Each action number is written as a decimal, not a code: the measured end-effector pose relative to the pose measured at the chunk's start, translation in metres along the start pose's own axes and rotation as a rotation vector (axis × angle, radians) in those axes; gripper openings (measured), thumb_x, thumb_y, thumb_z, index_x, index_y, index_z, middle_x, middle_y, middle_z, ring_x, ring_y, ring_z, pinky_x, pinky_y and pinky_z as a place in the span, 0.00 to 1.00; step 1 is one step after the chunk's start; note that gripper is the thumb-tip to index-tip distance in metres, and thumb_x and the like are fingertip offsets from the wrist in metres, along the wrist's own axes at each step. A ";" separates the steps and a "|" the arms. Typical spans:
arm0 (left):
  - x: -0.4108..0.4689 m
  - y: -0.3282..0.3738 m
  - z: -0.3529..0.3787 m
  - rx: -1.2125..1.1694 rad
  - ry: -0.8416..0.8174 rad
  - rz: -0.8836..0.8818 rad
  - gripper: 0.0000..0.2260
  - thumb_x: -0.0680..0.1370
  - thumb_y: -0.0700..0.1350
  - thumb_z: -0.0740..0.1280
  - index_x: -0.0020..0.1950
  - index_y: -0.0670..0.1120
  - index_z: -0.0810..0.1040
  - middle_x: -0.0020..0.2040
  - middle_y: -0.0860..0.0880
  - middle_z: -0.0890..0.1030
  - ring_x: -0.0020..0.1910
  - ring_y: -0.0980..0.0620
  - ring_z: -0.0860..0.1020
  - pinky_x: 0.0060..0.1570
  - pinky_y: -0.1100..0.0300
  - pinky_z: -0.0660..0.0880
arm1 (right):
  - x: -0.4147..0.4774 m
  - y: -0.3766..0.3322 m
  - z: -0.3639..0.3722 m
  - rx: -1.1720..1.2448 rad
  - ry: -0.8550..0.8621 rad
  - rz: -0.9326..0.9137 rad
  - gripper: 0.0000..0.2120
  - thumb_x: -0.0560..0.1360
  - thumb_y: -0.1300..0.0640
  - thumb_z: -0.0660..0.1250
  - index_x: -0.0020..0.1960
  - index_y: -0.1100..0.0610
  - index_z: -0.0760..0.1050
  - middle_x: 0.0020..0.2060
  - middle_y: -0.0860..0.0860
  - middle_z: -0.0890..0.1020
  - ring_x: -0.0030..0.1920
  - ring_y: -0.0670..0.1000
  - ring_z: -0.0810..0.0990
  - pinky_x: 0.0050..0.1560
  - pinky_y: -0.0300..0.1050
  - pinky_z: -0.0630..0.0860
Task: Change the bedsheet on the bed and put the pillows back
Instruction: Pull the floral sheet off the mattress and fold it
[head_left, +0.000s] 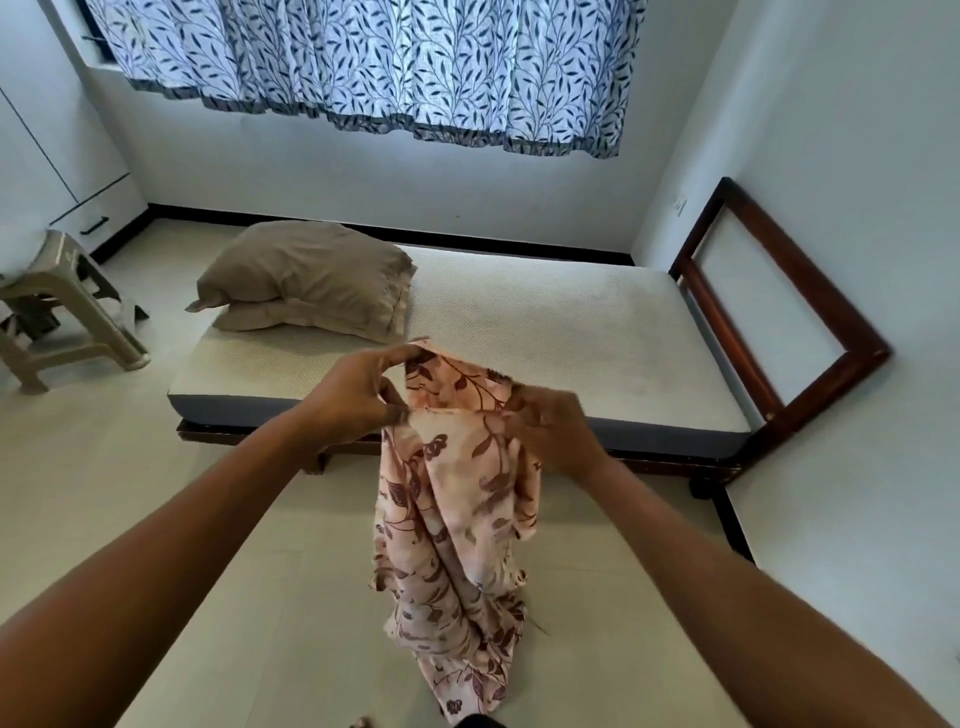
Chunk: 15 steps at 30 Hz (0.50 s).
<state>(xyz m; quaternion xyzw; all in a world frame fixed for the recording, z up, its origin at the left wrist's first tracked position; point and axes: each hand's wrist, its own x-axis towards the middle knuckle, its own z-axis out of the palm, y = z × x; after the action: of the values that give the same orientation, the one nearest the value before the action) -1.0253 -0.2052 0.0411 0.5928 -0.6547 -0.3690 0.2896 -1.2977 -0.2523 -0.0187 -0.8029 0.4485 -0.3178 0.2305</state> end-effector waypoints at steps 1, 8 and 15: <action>-0.002 -0.004 0.003 -0.021 0.011 -0.022 0.33 0.73 0.29 0.73 0.74 0.51 0.73 0.53 0.49 0.84 0.43 0.50 0.85 0.44 0.51 0.85 | 0.009 -0.003 -0.014 0.027 0.009 0.014 0.10 0.74 0.54 0.67 0.38 0.59 0.78 0.28 0.51 0.78 0.29 0.45 0.72 0.34 0.43 0.71; -0.008 -0.006 0.078 -0.172 0.419 -0.052 0.20 0.71 0.34 0.75 0.62 0.47 0.84 0.48 0.54 0.85 0.43 0.61 0.82 0.47 0.59 0.82 | 0.048 -0.031 -0.054 -0.044 -0.098 -0.032 0.10 0.82 0.65 0.59 0.59 0.57 0.75 0.49 0.51 0.84 0.39 0.45 0.80 0.43 0.39 0.75; -0.020 -0.006 0.129 -0.296 0.557 0.003 0.05 0.76 0.40 0.73 0.46 0.50 0.81 0.42 0.55 0.82 0.39 0.56 0.80 0.39 0.58 0.77 | 0.054 -0.034 -0.074 -0.302 -0.087 -0.066 0.15 0.83 0.62 0.56 0.62 0.50 0.77 0.34 0.47 0.81 0.30 0.45 0.78 0.35 0.46 0.75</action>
<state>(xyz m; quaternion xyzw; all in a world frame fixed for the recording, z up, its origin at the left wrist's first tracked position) -1.1251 -0.1680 -0.0348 0.6217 -0.4901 -0.2830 0.5414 -1.3098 -0.2890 0.0712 -0.8558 0.4540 -0.2192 0.1156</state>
